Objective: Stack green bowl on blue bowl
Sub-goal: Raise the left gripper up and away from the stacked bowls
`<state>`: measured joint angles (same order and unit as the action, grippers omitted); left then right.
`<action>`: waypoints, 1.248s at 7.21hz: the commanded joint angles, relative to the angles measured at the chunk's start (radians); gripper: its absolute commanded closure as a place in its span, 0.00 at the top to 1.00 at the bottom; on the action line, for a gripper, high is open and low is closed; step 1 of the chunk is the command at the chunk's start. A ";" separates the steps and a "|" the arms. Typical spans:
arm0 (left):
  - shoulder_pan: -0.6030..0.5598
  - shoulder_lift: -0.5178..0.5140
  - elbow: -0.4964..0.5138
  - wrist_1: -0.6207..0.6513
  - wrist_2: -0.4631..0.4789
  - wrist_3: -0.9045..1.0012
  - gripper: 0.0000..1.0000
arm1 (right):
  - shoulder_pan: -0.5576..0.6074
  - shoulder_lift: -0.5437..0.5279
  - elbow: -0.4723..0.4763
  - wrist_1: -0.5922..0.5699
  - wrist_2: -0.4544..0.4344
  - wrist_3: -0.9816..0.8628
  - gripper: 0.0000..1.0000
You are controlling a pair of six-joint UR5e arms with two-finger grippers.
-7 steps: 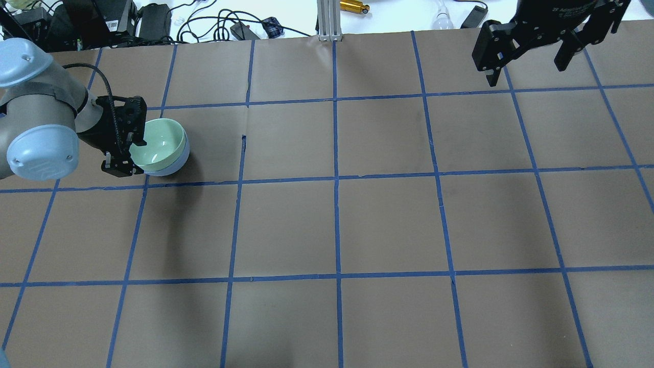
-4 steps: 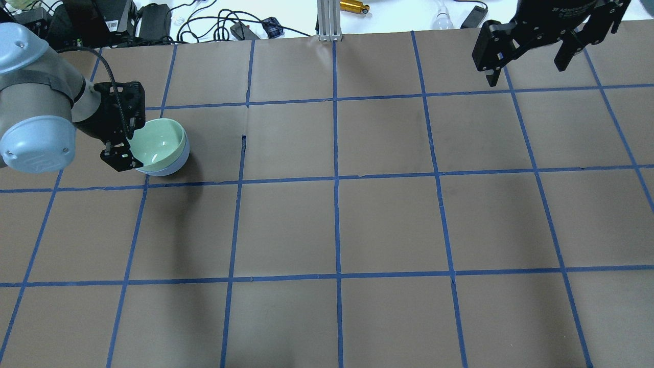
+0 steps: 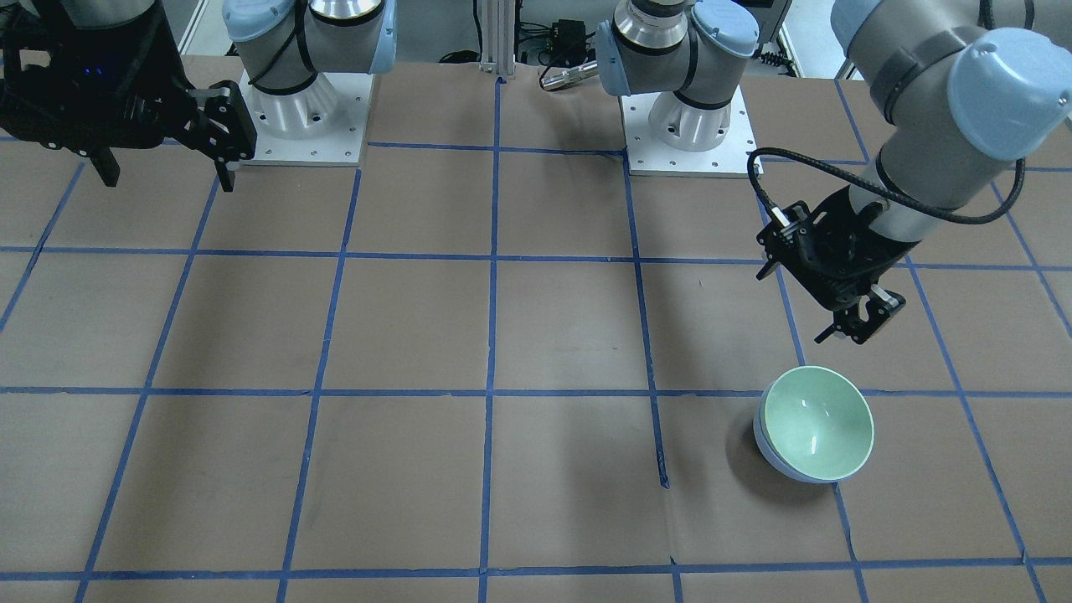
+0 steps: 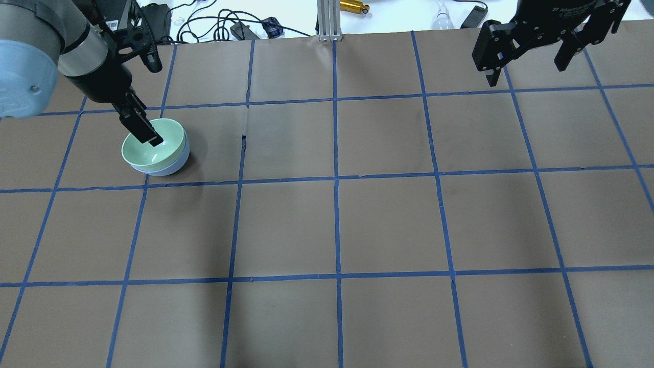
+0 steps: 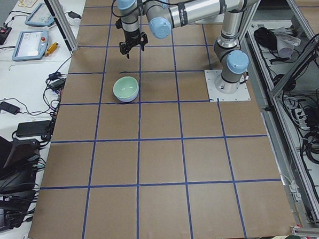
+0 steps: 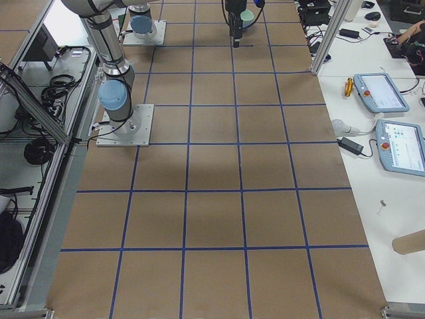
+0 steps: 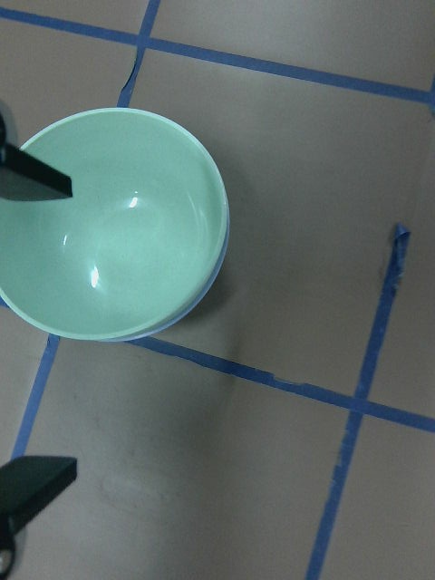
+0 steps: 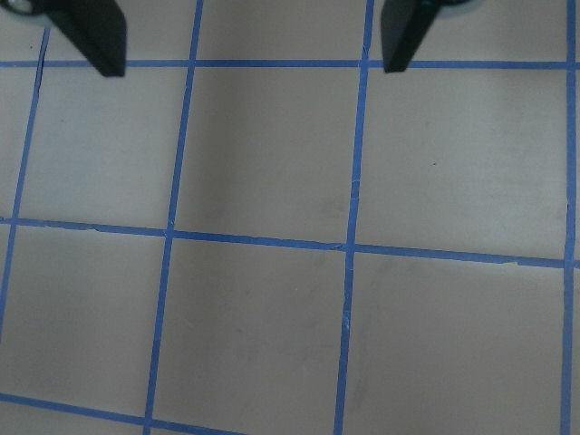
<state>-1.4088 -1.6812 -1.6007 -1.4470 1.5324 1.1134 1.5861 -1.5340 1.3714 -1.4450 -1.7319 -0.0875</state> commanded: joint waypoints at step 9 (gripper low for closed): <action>-0.167 0.135 0.028 -0.154 0.014 -1.075 1.00 | 0.000 0.000 0.000 0.000 0.000 0.000 1.00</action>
<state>-1.5718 -1.5622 -1.5752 -1.5607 1.5454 0.1047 1.5861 -1.5340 1.3714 -1.4450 -1.7319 -0.0874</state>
